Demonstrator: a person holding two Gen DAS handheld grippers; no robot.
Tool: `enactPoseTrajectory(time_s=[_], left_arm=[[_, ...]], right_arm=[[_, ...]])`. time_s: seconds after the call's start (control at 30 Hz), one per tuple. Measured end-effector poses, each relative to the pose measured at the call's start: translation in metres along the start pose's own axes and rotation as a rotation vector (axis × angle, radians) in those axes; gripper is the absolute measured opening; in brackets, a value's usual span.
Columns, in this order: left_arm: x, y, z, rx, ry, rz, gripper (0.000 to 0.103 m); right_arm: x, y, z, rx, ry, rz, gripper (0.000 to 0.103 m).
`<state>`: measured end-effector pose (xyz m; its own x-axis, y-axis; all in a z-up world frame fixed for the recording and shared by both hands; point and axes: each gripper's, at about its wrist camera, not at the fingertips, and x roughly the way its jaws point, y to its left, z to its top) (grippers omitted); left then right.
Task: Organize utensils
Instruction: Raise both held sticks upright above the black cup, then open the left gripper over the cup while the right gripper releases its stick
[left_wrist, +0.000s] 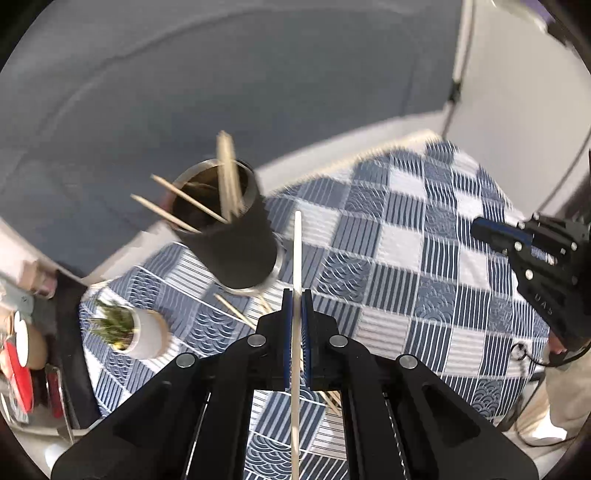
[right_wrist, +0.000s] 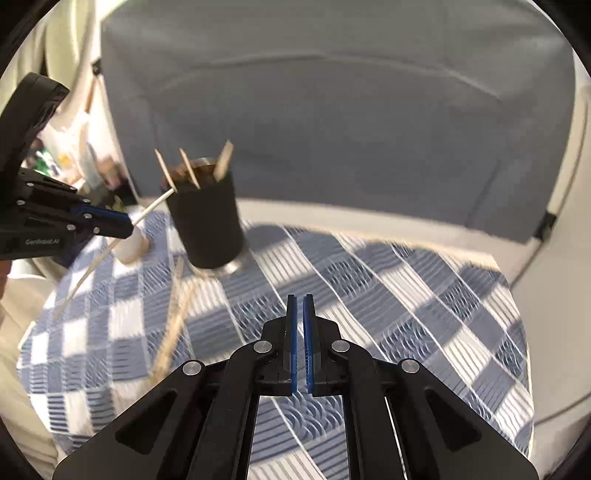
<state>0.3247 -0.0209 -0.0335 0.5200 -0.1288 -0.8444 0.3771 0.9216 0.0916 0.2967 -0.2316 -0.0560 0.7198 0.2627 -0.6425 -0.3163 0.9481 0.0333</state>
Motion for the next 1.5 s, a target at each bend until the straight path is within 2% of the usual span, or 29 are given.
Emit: enactPoseTrajectory(time_s=[0.13,0.37,0.5,0.67,0.77,0.87,1.1,1.27,1.5], left_arm=[[-0.027,0.027,0.011,-0.066,-0.066,0.004,0.005],[-0.052,0.072,0.038,-0.155,-0.178,-0.009,0.005],[-0.053,0.092,0.055,-0.192,-0.266,-0.064,0.005],[-0.051,0.119,0.071,-0.236,-0.442,-0.154,0.005],[-0.043,0.130,0.078,-0.251,-0.504,-0.178,0.005],[-0.028,0.145,0.086,-0.290,-0.533,-0.245,0.005],[-0.007,0.167,0.089,-0.371,-0.684,-0.257,0.005],[0.017,0.169,0.082,-0.377,-0.726,-0.271,0.005],[0.052,0.164,0.071,-0.371,-0.684,-0.289,0.005]], right_arm=[[-0.008,0.012,0.035,-0.028,-0.078,0.050,0.003],[-0.005,0.035,0.086,-0.095,-0.153,0.078,0.003],[0.007,0.040,0.108,-0.091,-0.172,0.136,0.003],[0.027,0.041,0.130,-0.071,-0.217,0.252,0.003],[0.040,0.040,0.141,-0.048,-0.247,0.321,0.003],[0.051,0.039,0.151,-0.025,-0.276,0.390,0.003],[0.082,0.042,0.165,-0.024,-0.278,0.433,0.003],[0.109,0.046,0.159,-0.025,-0.229,0.436,0.004],[0.135,0.055,0.153,-0.034,-0.176,0.449,0.004]])
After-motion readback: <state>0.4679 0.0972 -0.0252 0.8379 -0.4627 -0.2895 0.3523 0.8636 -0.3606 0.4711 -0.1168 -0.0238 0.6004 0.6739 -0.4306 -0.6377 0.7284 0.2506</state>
